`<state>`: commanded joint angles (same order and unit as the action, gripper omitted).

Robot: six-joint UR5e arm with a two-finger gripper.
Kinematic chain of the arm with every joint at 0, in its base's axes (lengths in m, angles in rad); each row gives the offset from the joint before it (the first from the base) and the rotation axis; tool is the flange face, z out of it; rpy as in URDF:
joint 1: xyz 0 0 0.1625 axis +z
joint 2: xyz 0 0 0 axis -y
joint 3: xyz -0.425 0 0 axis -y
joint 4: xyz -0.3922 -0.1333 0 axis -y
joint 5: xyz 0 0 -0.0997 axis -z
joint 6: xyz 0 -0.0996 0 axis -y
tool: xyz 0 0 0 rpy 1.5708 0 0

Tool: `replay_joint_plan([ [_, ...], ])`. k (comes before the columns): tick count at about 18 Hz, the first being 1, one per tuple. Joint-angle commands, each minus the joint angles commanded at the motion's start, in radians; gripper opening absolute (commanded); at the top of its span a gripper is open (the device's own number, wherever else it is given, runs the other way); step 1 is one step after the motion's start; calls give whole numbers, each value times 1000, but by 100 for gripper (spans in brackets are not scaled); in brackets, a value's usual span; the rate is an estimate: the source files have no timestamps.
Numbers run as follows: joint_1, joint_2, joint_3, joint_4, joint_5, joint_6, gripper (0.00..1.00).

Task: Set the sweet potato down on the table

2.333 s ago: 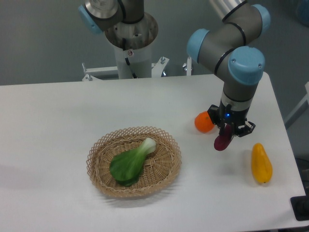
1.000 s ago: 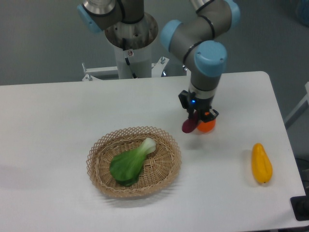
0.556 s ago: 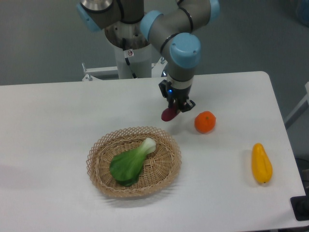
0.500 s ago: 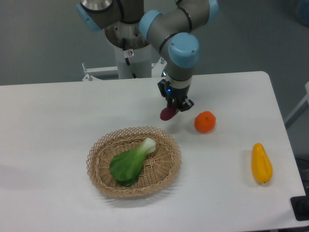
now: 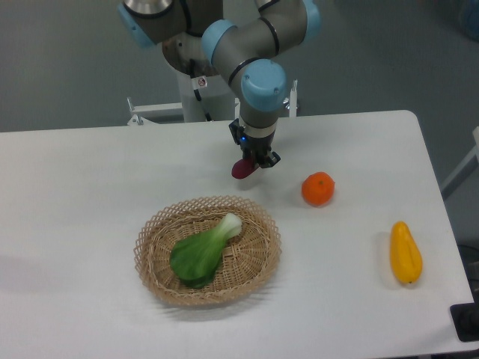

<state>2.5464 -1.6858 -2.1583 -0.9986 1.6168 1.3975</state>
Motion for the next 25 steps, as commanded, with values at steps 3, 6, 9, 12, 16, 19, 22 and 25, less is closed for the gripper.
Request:
replay_joint_plan([
  [3, 0, -5, 2, 0, 0, -2, 72],
  [6, -2, -8, 6, 0, 0, -2, 87],
  [9, 0, -3, 15, 0, -3, -2, 100],
  [12, 2, 0, 40, 2, -6, -8, 100],
  [16, 2, -8, 100, 2, 0, -11, 100],
  [19, 15, -9, 153, 0, 3, 0, 100],
  [22, 46, -12, 202, -2, 0, 3, 100],
  [25, 67, -34, 250, -3, -2, 5, 100],
])
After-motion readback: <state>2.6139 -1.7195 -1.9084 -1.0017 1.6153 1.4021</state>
